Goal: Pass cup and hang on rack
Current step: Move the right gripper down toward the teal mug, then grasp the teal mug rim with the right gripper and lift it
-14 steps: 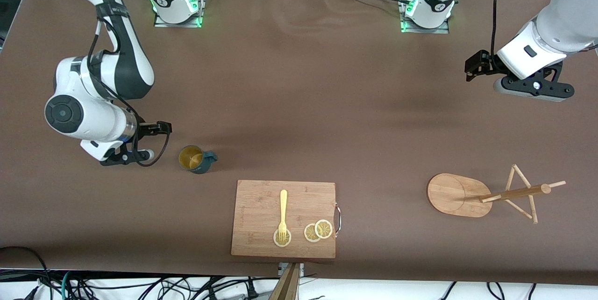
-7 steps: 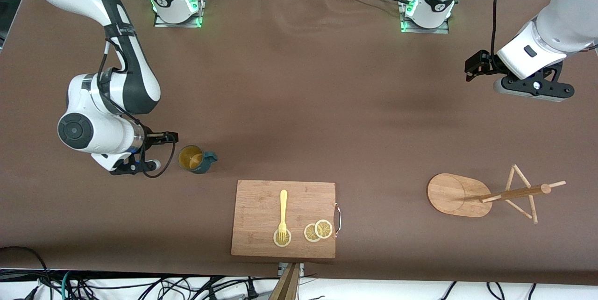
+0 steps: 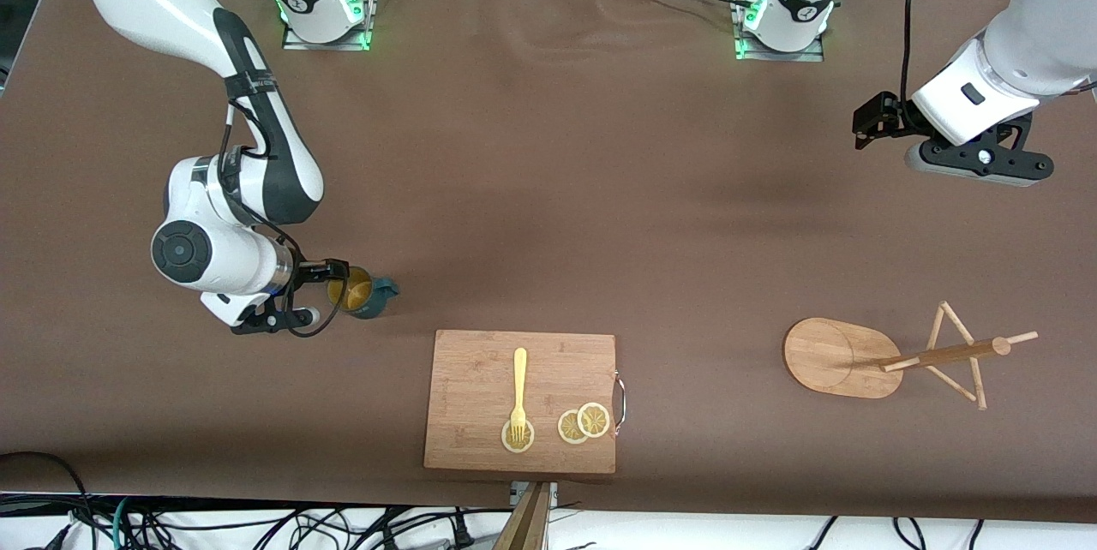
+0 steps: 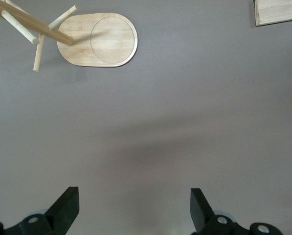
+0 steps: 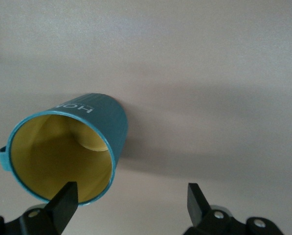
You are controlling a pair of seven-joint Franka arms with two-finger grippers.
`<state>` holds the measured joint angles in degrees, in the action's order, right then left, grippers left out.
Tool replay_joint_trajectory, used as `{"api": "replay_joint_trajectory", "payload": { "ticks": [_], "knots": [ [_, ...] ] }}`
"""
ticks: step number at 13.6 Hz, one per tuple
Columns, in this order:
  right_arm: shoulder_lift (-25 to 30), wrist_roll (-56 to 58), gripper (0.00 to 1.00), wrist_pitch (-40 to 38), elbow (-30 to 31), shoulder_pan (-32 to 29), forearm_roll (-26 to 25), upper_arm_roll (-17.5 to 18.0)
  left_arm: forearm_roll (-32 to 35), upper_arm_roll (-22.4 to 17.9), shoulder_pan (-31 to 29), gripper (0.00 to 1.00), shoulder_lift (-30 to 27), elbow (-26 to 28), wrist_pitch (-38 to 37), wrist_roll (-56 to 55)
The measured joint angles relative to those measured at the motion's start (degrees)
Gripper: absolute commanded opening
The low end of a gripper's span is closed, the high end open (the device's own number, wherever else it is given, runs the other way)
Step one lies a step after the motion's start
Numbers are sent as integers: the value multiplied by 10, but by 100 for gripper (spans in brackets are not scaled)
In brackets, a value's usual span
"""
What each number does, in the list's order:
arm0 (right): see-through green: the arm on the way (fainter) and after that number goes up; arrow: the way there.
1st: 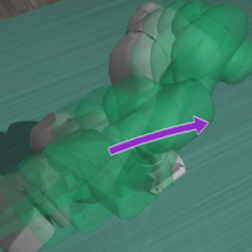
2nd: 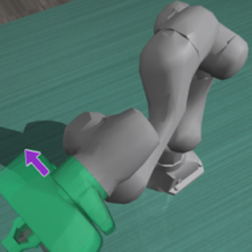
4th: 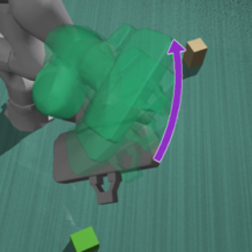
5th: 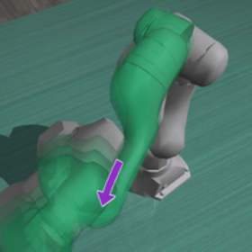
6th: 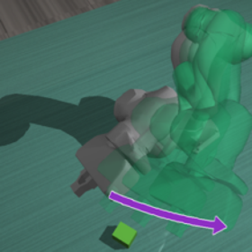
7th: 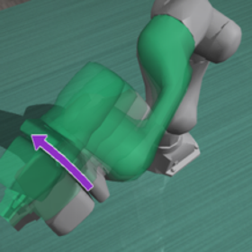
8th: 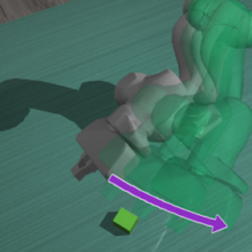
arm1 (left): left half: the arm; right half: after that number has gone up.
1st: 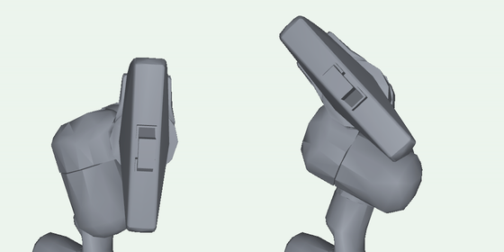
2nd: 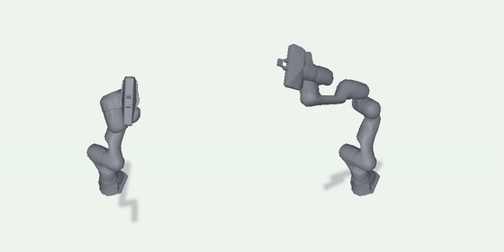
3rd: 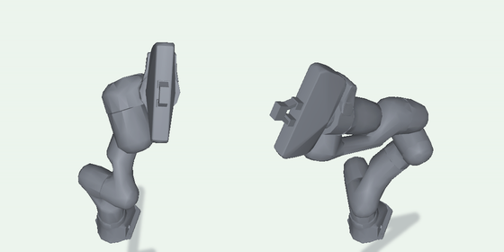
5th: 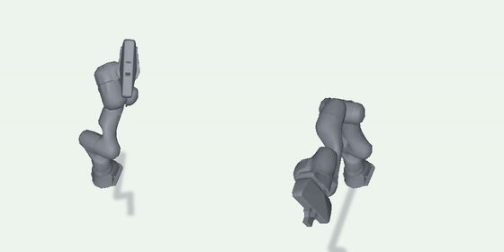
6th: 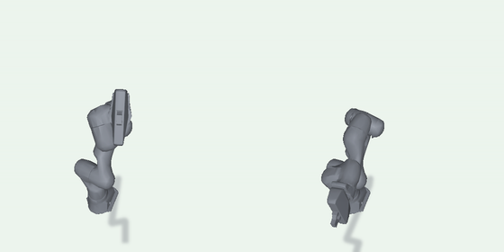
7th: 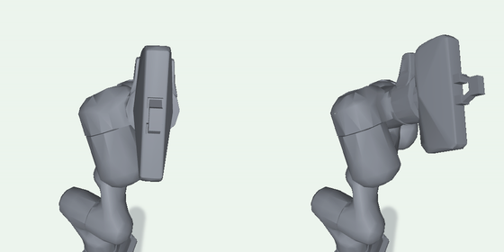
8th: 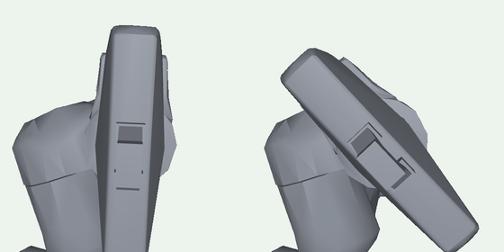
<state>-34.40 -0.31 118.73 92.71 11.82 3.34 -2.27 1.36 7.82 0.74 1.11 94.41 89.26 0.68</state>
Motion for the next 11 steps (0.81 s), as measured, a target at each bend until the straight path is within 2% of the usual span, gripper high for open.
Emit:
{"api": "replay_joint_trajectory", "payload": {
  "ticks": [5, 6, 8, 11],
  "knots": [
    [-10, -12, 98, 22, -2, 0, 1, 0, 0, 0, 0, 100, 0, 0, 0, 0],
    [-13, -19, 94, 26, -2, 0, 1, 0, 0, 0, 0, 100, 0, 0, 0, 0],
    [-15, -23, 78, 34, -2, 1, 2, 0, 0, 0, 0, 100, 0, 0, 0, 0],
    [-18, -23, 48, 40, -2, 3, 15, 0, 0, 0, 0, 100, 0, 0, 0, 0]
  ]
}}
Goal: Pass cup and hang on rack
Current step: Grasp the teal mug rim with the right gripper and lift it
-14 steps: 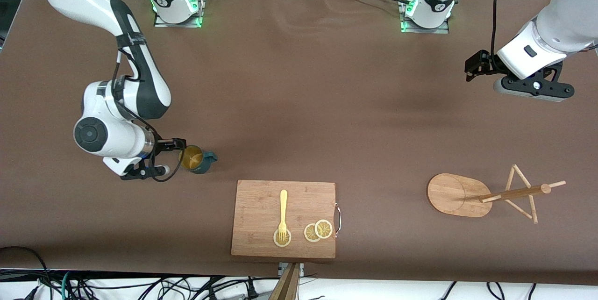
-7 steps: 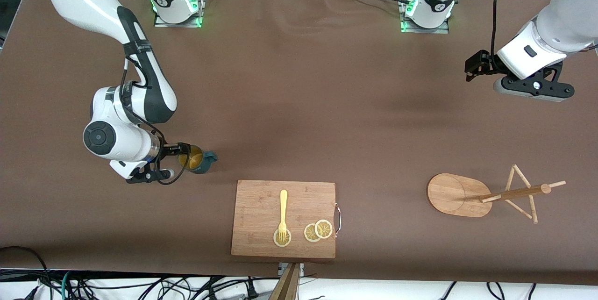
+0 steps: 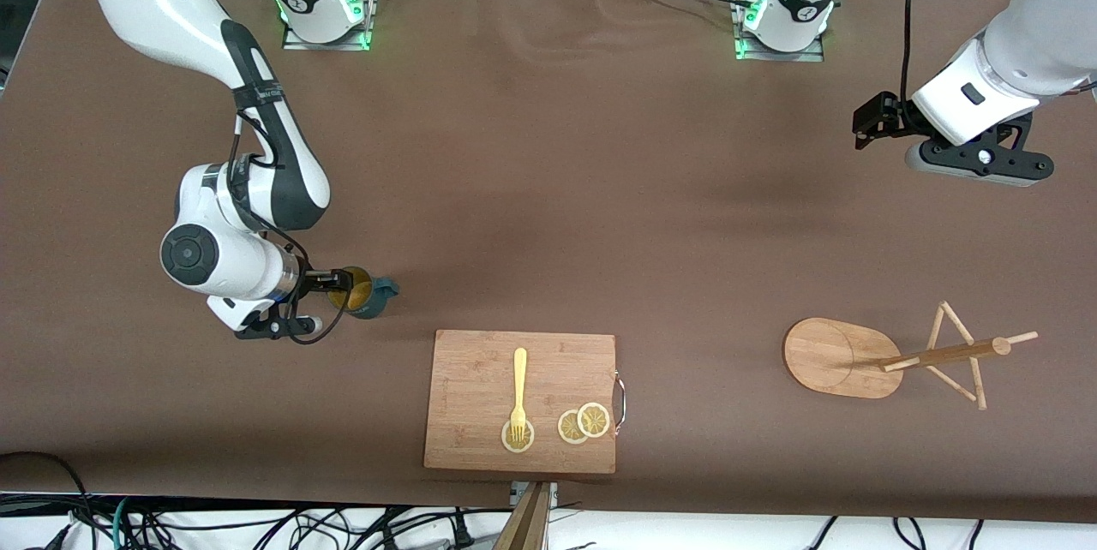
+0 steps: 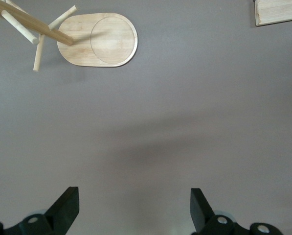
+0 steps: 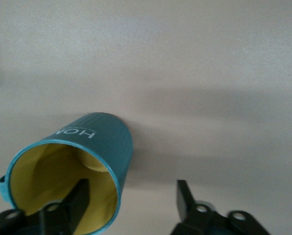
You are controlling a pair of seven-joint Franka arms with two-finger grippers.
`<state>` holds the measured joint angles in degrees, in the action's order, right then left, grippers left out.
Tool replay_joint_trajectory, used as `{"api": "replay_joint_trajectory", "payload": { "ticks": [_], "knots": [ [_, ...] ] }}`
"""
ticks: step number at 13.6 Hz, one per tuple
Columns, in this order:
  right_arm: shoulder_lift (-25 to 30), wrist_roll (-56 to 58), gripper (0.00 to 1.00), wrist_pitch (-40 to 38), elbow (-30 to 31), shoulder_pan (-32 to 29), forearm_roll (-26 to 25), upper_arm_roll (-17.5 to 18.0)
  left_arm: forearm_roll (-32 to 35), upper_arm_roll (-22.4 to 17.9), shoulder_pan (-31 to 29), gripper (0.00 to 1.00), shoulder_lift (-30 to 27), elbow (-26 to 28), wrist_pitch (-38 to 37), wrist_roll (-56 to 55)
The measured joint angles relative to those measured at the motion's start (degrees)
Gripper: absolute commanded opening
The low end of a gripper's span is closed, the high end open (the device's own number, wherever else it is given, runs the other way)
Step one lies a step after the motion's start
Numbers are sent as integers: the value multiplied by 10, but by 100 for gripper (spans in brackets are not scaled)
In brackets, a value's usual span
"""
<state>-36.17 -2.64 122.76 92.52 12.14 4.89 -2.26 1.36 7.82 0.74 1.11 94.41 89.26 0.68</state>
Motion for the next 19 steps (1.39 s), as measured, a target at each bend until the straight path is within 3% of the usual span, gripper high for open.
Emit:
{"api": "replay_joint_trajectory", "payload": {
  "ticks": [6, 13, 19],
  "knots": [
    [-7, -1, 0, 1, 0, 12, 4, 0, 0, 0, 0, 100, 0, 0, 0, 0],
    [-12, -16, 0, 2, -6, 50, 4, 2, 0, 0, 0, 100, 0, 0, 0, 0],
    [-26, -253, 0, -67, -100, 142, 6, 7, -1, 9, 1, 100, 12, 0, -34, 0]
  ]
}}
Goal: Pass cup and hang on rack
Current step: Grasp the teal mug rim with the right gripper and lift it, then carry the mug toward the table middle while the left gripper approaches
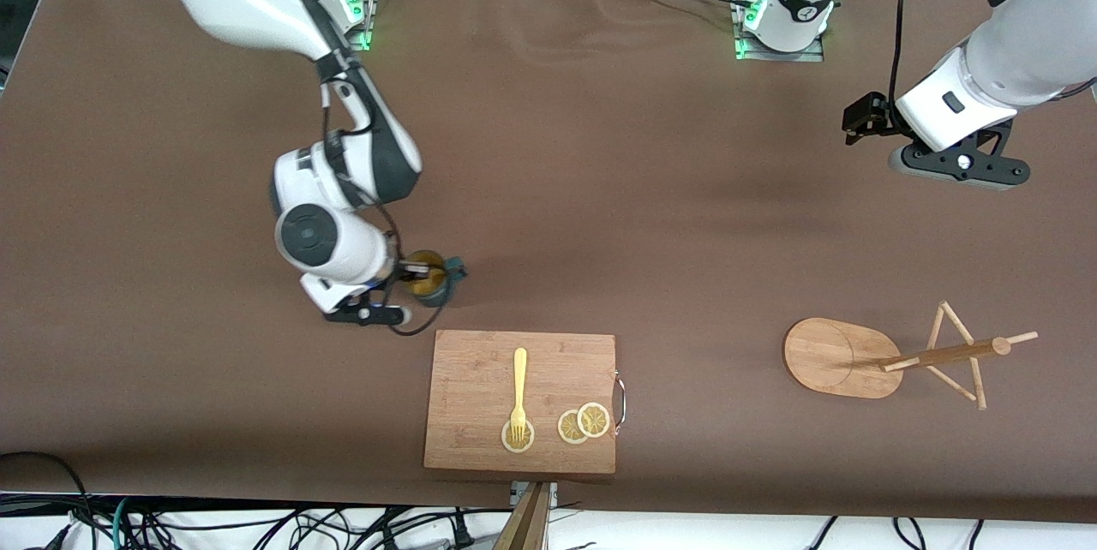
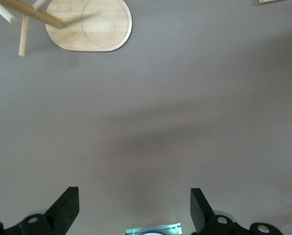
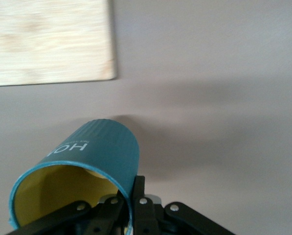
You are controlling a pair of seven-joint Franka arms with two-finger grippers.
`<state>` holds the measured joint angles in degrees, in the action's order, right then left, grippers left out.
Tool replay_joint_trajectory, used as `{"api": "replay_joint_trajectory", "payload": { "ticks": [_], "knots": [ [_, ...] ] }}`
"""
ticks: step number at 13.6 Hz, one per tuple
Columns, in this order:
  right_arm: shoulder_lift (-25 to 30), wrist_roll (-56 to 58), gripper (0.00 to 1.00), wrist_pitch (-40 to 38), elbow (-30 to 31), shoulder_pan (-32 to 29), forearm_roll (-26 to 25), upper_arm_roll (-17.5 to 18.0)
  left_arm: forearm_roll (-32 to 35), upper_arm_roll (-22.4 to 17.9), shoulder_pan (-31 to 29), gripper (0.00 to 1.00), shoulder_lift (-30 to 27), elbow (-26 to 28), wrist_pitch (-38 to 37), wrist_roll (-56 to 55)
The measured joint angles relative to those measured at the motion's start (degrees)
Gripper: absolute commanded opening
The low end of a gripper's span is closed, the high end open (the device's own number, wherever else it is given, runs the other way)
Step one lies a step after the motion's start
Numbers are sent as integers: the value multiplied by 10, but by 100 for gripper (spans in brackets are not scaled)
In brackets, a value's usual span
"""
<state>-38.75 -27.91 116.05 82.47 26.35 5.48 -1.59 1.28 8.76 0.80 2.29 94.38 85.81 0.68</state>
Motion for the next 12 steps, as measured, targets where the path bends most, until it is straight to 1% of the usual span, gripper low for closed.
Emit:
{"api": "replay_joint_trajectory", "payload": {
  "ticks": [2, 3, 4, 6, 7, 10, 12],
  "knots": [
    [-7, -84, 0, -10, -27, 41, 1, 7, -3, 7, 1, 100, 1, -3, -11, 0],
    [-12, -126, 0, -11, -38, 53, 1, 21, -3, 9, 1, 100, 2, -4, -14, 1],
    [-18, -168, 0, -11, -49, 60, 1, 43, -7, 9, 0, 100, 4, -5, -14, 7],
    [-32, -232, 0, -8, -75, 67, 1, 84, -41, 6, -5, 100, 7, -6, -14, 42],
    [-42, -253, 0, -3, -89, 76, 1, 97, -58, 4, -10, 100, 9, -6, -14, 68],
    [-82, -307, 0, 38, -126, 137, -2, 99, -107, 1, -28, 100, 30, -6, -12, 163],
    [-113, -334, 0, 63, -146, 181, -6, 85, -135, 1, -31, 100, 51, -7, 2, 242]
  ]
}}
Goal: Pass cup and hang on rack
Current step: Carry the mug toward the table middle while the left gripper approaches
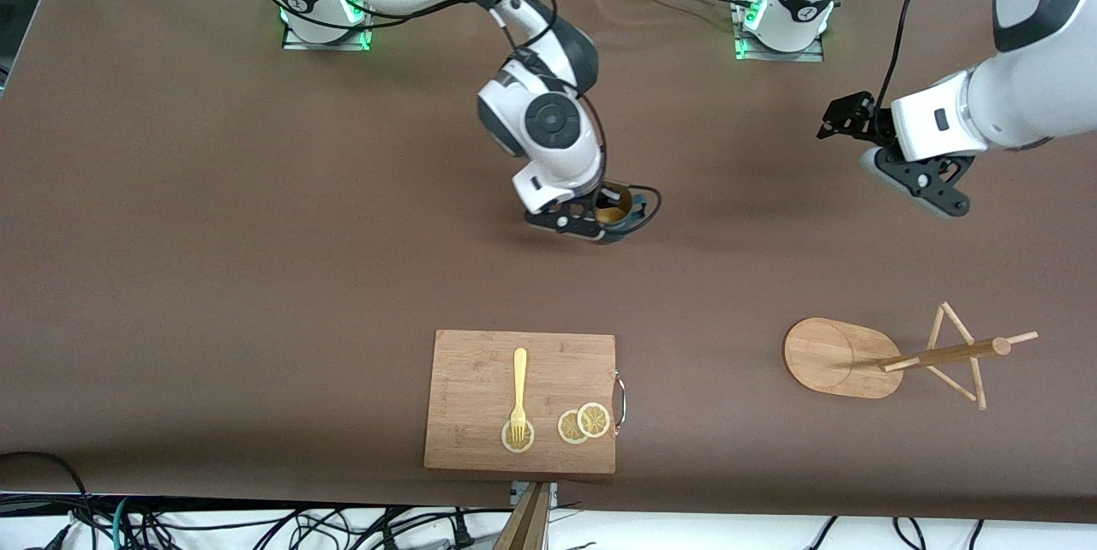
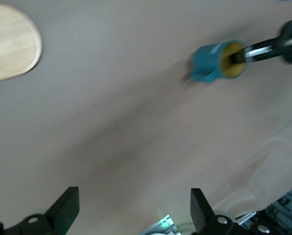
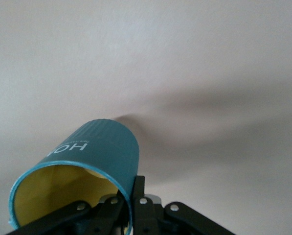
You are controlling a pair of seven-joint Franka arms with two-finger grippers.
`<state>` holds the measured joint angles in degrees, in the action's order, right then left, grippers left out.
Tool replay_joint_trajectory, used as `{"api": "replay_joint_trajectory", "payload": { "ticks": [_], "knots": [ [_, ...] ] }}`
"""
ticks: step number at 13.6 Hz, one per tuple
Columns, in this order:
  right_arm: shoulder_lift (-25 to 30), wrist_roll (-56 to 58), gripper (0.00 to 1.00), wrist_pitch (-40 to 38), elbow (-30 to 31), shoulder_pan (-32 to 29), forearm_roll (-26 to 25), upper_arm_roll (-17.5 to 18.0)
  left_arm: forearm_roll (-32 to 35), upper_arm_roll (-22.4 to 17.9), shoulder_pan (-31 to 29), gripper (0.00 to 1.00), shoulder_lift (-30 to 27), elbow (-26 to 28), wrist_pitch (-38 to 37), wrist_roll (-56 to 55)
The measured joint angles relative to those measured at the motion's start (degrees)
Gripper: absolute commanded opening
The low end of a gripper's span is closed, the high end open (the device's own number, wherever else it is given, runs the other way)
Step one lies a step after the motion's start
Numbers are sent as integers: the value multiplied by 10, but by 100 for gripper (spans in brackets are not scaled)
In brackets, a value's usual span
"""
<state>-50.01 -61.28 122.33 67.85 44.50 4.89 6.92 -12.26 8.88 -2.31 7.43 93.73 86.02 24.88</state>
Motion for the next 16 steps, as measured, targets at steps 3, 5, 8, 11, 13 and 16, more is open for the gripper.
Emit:
{"api": "replay_joint_trajectory", "payload": {
  "ticks": [3, 5, 8, 11, 13, 16],
  "knots": [
    [-24, -14, 0, 10, -14, 31, 0, -17, -39, 0, -2, 100, 32, 0, 23, 95],
    [-29, -23, 0, 10, -17, 31, 0, -20, -44, 0, -2, 100, 52, 0, 45, 156],
    [-37, -53, 0, 9, -18, 31, 0, -23, -60, 0, -9, 100, 79, 0, 64, 253],
    [-37, -59, 11, 9, -18, 31, 0, -23, -80, 0, -23, 100, 95, 0, 75, 337],
    [-38, -60, 45, 9, -19, 31, 0, -24, -117, -1, -44, 100, 101, 2, 75, 387],
    [-37, -60, 100, 3, -23, 29, 0, -28, -182, -2, -91, 100, 107, 48, 107, 488]
  ]
}}
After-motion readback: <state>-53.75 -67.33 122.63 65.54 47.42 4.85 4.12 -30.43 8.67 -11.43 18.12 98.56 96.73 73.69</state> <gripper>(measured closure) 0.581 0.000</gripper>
